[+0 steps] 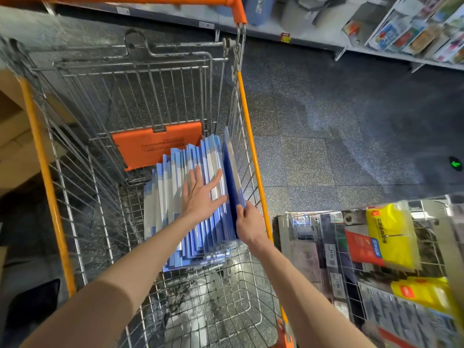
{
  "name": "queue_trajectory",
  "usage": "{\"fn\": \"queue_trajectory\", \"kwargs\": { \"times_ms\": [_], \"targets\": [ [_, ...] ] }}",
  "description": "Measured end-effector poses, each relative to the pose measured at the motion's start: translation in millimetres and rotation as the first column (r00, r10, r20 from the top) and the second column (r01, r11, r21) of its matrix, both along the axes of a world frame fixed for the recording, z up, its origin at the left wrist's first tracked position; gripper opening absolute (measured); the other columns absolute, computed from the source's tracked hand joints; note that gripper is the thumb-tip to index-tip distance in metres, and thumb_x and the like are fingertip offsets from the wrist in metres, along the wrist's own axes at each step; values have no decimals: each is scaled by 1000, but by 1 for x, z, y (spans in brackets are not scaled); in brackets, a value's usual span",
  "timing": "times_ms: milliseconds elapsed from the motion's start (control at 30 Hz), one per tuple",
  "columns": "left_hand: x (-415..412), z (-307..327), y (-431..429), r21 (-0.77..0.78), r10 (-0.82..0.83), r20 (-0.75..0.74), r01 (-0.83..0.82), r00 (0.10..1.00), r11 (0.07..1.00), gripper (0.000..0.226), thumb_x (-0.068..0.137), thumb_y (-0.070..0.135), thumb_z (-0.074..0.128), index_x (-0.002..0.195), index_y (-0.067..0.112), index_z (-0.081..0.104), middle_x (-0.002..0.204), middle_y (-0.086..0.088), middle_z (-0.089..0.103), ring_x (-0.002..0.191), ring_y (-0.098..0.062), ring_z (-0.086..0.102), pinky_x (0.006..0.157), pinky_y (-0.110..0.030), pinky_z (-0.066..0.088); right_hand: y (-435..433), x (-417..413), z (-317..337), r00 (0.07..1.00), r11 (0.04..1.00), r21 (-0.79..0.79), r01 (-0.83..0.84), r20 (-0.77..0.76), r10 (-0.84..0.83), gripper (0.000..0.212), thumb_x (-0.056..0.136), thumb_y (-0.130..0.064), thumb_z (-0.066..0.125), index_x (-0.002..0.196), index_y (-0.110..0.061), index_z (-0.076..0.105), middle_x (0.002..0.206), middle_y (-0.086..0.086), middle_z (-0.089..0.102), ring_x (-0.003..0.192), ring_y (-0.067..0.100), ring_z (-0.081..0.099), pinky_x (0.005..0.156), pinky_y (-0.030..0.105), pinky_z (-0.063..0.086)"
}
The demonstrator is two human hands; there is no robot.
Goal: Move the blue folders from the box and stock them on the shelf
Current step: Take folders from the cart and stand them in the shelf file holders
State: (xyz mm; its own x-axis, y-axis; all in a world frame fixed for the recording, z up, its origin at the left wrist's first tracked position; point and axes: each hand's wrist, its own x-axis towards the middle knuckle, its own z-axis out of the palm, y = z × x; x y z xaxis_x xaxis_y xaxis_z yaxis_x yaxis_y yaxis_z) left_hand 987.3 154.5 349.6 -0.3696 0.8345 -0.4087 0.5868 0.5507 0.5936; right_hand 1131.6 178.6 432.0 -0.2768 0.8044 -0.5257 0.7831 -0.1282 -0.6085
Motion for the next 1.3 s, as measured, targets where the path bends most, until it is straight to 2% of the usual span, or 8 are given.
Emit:
{"fn": "queue_trajectory", "kwargs": {
  "times_ms": [167,333,500,600,767,867,1167,1300],
  "targets": [
    [-13,-9,-10,33,-34,-34,35,999,999,78,90,71,52,154,56,10,166,-13,-17,151,-29,-25,121,-51,-12,-14,-2,-20,999,994,-100,43,-26,-46,31,107,-27,38,123,-5,52,93,-1,57,89,22,55,74,29,42],
    [-20,-16,-20,50,-65,-82,69,995,996,78,87,79,45,152,61,5,166,-14,-15,150,-27,-29,119,-53,-16,-23,13,-36,996,983,-179,32,-78,-47,45,98,-40,59,127,-7,54,89,-1,62,75,8,54,57,4,40],
    [-27,-16,-29,47,-106,-131,113,986,992,75,89,81,38,151,62,-1,166,-15,-17,148,-29,-33,119,-61,-15,-22,11,-44,996,962,-264,65,-42,-78,19,100,-38,55,107,-20,55,62,-3,49,51,4,42,45,8,35],
    [-29,-20,-33,44,-92,-146,100,985,994,74,88,83,35,148,65,-5,166,-13,-19,148,-31,-33,118,-65,-12,-24,13,-44,995,959,-267,93,-19,-102,32,103,-36,48,85,-11,56,51,-6,48,41,1,42,47,13,37],
    [-31,-20,-40,18,-80,-131,83,988,996,74,88,84,34,147,66,-6,165,-9,-23,148,-31,-33,118,-66,-11,-32,5,-40,998,998,-58,-35,56,38,42,105,-32,42,141,-10,43,121,9,64,104,23,62,88,28,49],
    [-31,-20,-39,-12,-95,-147,94,985,995,75,87,84,31,148,65,-8,164,-8,-26,148,-33,-31,118,-66,-11,-38,3,-39,999,999,-1,-40,20,40,45,101,-24,52,142,-12,40,125,12,61,113,29,60,97,37,49],
    [-37,-12,-39,-74,-138,-126,129,982,989,76,88,83,34,149,64,-7,164,-10,-25,149,-34,-30,118,-63,-14,-38,-8,-20,987,990,46,-132,100,127,26,103,-20,43,119,-1,51,104,21,62,96,34,60,77,30,38],
    [-27,17,-29,-96,-39,3,39,999,995,71,95,69,42,156,51,11,166,-13,-18,152,-31,-21,122,-59,-2,-37,-9,24,972,964,145,-223,112,208,19,103,-15,44,108,0,55,83,11,59,71,28,57,60,22,35]
  ]
}}
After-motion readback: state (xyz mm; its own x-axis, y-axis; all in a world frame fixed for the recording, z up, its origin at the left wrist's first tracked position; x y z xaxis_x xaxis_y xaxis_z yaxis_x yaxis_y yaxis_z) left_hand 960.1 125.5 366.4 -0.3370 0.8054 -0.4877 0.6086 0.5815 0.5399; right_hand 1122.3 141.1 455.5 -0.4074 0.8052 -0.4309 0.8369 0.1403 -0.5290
